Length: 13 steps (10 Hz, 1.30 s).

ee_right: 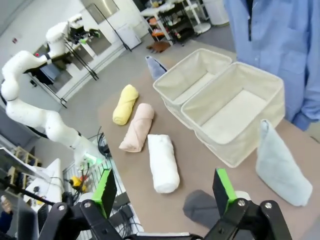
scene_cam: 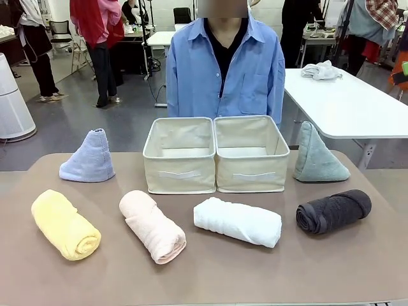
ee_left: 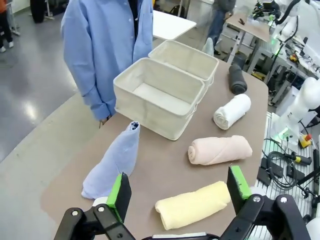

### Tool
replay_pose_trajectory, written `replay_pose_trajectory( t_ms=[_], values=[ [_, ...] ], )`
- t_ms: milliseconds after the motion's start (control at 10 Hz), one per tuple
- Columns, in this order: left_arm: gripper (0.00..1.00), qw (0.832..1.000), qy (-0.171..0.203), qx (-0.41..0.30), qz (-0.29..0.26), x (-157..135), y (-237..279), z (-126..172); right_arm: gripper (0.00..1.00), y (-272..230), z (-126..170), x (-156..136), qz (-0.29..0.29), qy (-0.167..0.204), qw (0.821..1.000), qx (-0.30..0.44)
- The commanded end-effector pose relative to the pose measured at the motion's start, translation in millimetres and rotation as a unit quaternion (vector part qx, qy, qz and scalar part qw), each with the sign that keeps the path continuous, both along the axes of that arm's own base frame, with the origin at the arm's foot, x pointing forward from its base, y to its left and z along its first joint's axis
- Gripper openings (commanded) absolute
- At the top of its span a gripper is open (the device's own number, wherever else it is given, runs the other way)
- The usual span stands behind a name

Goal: Sort the towels based on their folding style.
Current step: Pick up one triangle-folded towel and place it in the left Fabric basket.

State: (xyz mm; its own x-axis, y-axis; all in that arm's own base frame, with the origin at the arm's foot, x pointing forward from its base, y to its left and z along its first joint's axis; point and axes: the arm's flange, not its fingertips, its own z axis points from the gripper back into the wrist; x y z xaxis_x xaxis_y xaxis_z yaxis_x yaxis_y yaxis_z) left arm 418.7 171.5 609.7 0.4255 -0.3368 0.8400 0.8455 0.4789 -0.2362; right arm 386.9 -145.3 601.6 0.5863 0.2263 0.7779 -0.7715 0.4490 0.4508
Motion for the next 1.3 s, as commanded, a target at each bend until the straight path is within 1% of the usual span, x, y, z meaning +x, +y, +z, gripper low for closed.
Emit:
replay_pose_trajectory(
  t_ms=[0, 100, 500, 600, 1200],
  values=[
    [1.0, 0.999, 0.032, 0.014, 0.004, -5.4, -13.8, -1.9, 1.0, 7.3, -6.1, -5.6, 0.004, 0.023, 0.999, -0.029],
    [1.0, 0.999, 0.043, 0.031, -0.003, -4.0, -18.0, -1.2, 1.0, 11.1, -4.8, -6.5, 0.01, 0.035, 0.998, -0.045],
    [1.0, 0.996, 0.068, 0.052, -0.029, -2.1, -21.5, 0.1, 1.0, 18.2, -2.5, -1.6, 0.017, 0.044, 0.998, -0.047],
    [1.0, 0.998, 0.048, 0.035, -0.017, -0.1, -19.5, -5.4, 1.0, 11.2, -5.3, -2.0, 0.017, 0.027, 0.999, -0.042],
    [1.0, 0.998, 0.048, 0.035, -0.017, -0.1, -19.5, -5.4, 1.0, 11.2, -5.3, -2.0, 0.017, 0.027, 0.999, -0.042]
  ],
)
